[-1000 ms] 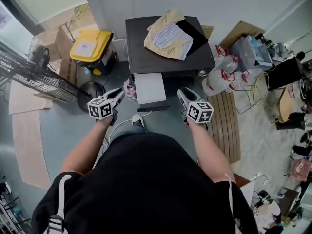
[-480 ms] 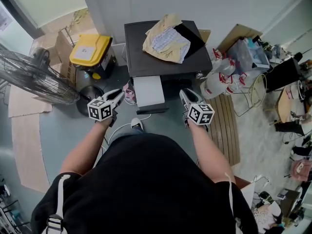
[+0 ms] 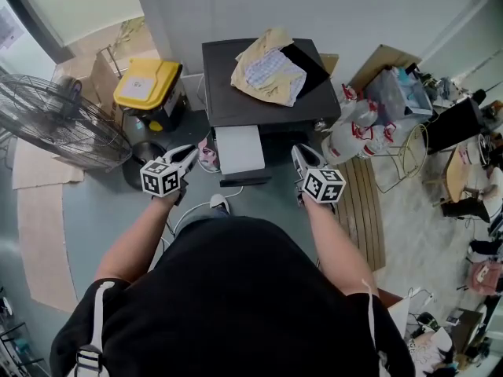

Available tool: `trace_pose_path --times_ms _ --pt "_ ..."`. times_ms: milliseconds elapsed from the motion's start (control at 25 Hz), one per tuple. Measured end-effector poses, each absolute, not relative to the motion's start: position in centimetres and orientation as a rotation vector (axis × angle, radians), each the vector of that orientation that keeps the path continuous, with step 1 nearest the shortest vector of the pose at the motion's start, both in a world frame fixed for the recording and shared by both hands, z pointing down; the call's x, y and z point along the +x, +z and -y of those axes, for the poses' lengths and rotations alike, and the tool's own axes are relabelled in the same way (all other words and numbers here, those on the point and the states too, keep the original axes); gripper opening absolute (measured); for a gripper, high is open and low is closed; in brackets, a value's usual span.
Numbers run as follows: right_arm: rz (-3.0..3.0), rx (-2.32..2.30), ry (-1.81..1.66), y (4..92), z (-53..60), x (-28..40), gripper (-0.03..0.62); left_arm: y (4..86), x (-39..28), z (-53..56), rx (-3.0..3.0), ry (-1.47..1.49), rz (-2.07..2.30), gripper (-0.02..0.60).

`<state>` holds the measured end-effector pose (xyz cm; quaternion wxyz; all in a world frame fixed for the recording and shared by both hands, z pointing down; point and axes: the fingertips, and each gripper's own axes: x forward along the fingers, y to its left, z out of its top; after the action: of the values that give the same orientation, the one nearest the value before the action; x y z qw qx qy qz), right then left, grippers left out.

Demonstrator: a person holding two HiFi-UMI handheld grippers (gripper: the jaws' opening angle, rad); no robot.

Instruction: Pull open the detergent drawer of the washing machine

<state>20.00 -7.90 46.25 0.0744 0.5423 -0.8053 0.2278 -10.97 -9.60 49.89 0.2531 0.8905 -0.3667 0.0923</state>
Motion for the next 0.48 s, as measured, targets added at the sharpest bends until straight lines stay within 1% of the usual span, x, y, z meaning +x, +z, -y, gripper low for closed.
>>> trace_pose_path --times_ms 480 --pt "2.423 1.646 0.676 45.9 7.1 20.6 0.046 49.0 -9.5 9.0 2.454 0.256 0.998 0.046"
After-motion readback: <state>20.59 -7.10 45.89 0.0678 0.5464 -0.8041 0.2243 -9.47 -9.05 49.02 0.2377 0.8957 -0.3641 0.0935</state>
